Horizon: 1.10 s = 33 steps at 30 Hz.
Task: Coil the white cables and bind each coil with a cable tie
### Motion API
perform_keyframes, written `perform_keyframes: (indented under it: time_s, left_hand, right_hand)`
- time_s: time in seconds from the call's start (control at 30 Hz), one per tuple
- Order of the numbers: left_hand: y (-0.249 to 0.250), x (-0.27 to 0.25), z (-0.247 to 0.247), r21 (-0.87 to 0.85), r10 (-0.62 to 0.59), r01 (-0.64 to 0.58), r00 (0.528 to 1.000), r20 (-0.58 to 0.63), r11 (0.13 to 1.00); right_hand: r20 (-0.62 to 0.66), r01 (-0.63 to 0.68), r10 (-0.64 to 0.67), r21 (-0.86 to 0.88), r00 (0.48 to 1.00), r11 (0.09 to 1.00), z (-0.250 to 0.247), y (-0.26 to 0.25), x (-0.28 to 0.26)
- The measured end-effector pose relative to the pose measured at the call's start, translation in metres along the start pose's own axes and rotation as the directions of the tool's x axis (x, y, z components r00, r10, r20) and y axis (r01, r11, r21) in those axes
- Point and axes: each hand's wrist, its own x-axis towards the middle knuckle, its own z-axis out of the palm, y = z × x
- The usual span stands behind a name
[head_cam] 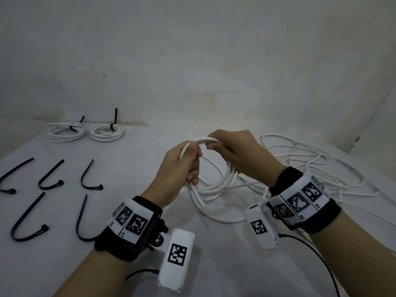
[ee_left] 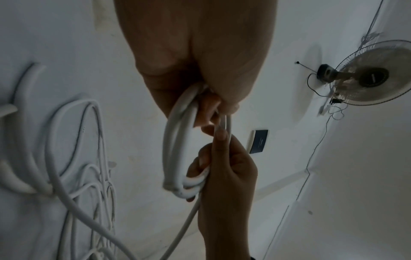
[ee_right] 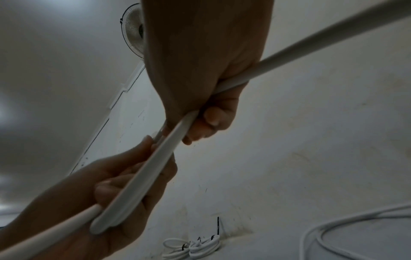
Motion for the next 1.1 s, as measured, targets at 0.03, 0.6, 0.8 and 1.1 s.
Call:
perform_keyframes:
  time_s: [0.03, 0.6, 0.8, 1.1]
  left_hand:
    - [0.001, 0.000, 0.002, -0.020, -0.021, 0.021, 1.000, 0.000, 1.000]
    - [-0.001, 0.004, -0.002, -0.573, -0.223, 0.284, 0.959, 0.176, 0.769]
    - [0.000, 0.006, -0.004, -0.600, -0.213, 0.257, 0.966, 0.145, 0.757]
    - [0.003, 0.007, -0.006, -0.498, -0.160, 0.164, 0.986, 0.049, 0.852]
  right_hand:
    - [-0.012, 0.007, -0.007, -0.002, 1.000, 1.000, 0.001, -0.001, -0.001]
    - [-0.233, -0.101, 0.197, 0.367, 0.952, 0.925, 0.016, -0.006, 0.002]
    - [-0.225, -0.139, 0.275, 0.482, 0.935, 0.865, 0.018, -0.008, 0.002]
    - [-0.341, -0.013, 0.070, 0.167, 0.938, 0.986, 0.013, 0.001, 0.002]
